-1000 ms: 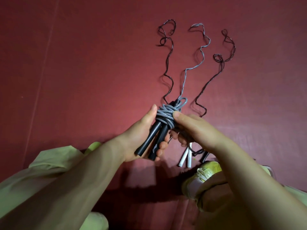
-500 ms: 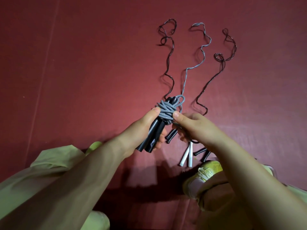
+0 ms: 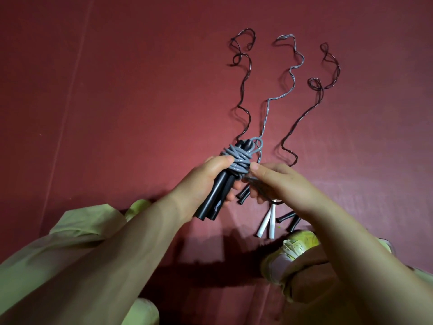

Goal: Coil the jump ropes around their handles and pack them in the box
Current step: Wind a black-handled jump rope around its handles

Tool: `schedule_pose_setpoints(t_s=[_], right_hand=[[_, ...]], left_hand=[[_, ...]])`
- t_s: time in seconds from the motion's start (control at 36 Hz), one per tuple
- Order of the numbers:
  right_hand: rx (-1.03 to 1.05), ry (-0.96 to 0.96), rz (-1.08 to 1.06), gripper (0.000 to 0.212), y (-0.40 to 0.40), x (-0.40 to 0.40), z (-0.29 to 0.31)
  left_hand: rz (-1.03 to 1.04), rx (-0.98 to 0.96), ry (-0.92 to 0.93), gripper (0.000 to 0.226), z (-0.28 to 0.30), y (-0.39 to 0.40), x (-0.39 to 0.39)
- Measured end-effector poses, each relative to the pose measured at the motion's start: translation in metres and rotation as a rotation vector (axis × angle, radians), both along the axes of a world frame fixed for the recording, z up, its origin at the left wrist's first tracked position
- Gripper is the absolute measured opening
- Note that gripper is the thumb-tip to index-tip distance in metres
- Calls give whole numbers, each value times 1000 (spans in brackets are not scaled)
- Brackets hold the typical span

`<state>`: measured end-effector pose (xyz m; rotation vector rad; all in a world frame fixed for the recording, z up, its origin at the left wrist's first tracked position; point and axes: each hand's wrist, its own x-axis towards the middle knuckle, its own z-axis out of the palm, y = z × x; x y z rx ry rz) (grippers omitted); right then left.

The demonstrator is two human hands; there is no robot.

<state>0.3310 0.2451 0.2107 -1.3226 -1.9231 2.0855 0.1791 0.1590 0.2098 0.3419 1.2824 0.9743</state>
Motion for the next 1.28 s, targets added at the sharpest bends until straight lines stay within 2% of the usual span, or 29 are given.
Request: schedule_pose_setpoints(t_s=[0.22, 0.42, 0.61, 0.69, 0.81, 0.97, 1.03, 1.17, 1.22, 1.28], right_hand=[[-120, 0, -110, 24, 2, 0, 2], [-77, 27, -188, 24, 5, 3, 0], [-335, 199, -316, 13, 9, 6, 6], [-363, 295, -337, 18, 9, 6, 3], [-418, 461, -394, 64, 8, 5, -2], [-393, 593, -464, 64, 5, 1, -5], [-350, 594, -463, 58, 3, -2, -5], [-240, 513, -500, 18, -3, -7, -4], [-225, 481, -518, 19, -4, -7, -3], [-224, 465, -539, 18, -4, -8, -2]], left_hand=[[93, 14, 44, 33, -1, 1, -2], [135, -18, 62, 31, -3, 2, -3], [196, -16, 44, 34, -5, 4, -6], [196, -17, 15, 35, -4, 5, -4], [191, -28, -24, 37, -4, 4, 1], [179, -15, -11, 37, -4, 5, 4], [156, -12, 43, 35, -4, 5, 4], [144, -38, 91, 16, -4, 1, 5], [139, -37, 81, 15, -4, 0, 5], [125, -26, 58, 29, -4, -1, 6]])
